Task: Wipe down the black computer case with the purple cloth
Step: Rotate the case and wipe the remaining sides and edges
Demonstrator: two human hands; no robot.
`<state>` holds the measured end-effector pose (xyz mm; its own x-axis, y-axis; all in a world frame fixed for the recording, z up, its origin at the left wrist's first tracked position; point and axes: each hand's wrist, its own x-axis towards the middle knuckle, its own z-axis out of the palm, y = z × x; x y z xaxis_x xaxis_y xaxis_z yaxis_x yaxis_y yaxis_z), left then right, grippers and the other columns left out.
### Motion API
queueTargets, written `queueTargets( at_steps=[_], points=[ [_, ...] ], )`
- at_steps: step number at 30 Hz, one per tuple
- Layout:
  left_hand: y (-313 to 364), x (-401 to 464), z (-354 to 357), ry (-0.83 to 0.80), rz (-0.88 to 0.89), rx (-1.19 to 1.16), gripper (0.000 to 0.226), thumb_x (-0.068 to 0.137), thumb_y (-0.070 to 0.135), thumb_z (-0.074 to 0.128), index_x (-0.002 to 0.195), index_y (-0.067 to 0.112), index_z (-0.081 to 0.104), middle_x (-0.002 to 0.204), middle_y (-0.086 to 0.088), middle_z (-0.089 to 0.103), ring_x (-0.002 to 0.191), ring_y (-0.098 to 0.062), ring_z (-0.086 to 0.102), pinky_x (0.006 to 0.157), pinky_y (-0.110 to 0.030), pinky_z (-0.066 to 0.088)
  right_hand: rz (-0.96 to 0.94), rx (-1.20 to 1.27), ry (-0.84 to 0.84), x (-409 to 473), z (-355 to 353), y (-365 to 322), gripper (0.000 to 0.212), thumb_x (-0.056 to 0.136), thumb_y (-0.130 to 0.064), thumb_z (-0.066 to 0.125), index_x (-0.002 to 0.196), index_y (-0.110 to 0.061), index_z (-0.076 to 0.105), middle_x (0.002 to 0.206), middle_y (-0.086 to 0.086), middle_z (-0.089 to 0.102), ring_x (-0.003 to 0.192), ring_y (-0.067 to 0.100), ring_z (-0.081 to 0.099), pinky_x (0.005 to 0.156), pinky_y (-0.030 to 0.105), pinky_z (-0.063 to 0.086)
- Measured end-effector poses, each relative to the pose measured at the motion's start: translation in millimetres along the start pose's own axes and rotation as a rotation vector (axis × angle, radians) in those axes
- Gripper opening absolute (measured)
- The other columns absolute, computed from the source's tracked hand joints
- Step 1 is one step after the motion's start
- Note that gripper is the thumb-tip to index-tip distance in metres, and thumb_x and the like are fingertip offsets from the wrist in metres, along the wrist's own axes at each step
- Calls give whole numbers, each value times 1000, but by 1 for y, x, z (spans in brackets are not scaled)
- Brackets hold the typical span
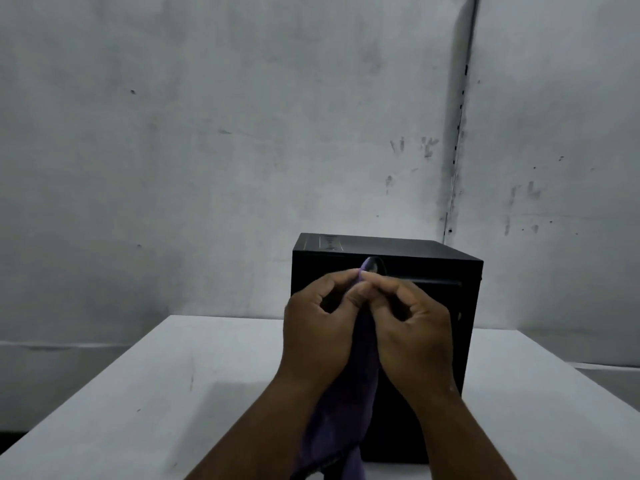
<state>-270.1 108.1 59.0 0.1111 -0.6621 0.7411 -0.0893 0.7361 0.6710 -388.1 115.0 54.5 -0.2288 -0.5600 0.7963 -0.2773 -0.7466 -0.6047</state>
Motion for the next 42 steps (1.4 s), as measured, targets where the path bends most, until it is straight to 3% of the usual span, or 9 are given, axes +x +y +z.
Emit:
queueTargets(
  at_steps=[3,7,12,16,21,28,33,37,42],
  points=[
    [0,15,-10,182,55,93,18,92,15,76,99,31,79,90,20,77,88,4,72,81,-15,55,-79,-79,-131,14,-9,-4,31,97,-4,68,110,-30,78,105,-20,77,104,1,70,93,22,57],
    [-19,20,-33,376,329,470,9,90,14,79,99,18,81,90,9,72,79,-1,62,77,-9,46,-214,-545,-66,41,-20,4,31,96,-30,65,127,-33,70,124,-18,67,120,11,58,107,42,46],
    [-57,-6,-34,216,385,611,12,85,3,82,94,10,80,86,0,67,77,-3,57,79,-2,39,-97,-866,-219,50,-12,10,50,99,-48,57,147,-39,49,147,-17,49,144,8,30,109,33,13],
    [-72,-20,-34,167,353,613,14,83,1,82,95,8,80,87,0,69,78,-1,57,80,0,41,-128,-873,-166,43,-5,18,52,95,-52,49,146,-38,51,143,-17,50,143,8,28,109,38,15],
    [-60,0,-32,299,367,593,9,86,2,80,92,8,80,84,-2,67,76,-6,57,75,-5,40,-136,-858,-134,40,-2,24,54,91,-51,48,143,-36,52,142,-16,51,144,11,30,112,43,20],
    [-64,-12,-6,-30,546,593,14,92,7,70,101,5,79,94,-5,69,83,-14,64,76,-19,52,-139,-809,-87,35,4,26,54,91,-47,49,144,-34,50,143,-15,48,146,12,26,116,43,19],
    [-65,-3,-4,146,477,581,9,91,3,74,98,7,78,93,-4,69,84,-16,63,80,-16,48,-158,-829,-105,35,0,31,57,91,-51,52,146,-36,47,145,-16,46,148,13,25,116,43,19],
    [-67,0,-3,108,544,665,9,94,10,71,99,8,78,94,-5,70,83,-22,64,72,-41,55,-172,-807,-71,35,3,34,56,91,-49,54,144,-36,48,144,-16,47,148,12,26,116,42,19],
    [-65,4,0,232,498,610,7,93,6,75,99,5,79,97,-6,65,87,-19,61,72,-37,56,-180,-792,-49,33,5,38,55,90,-48,55,144,-35,49,143,-16,47,148,13,27,116,44,20]
  ],
)
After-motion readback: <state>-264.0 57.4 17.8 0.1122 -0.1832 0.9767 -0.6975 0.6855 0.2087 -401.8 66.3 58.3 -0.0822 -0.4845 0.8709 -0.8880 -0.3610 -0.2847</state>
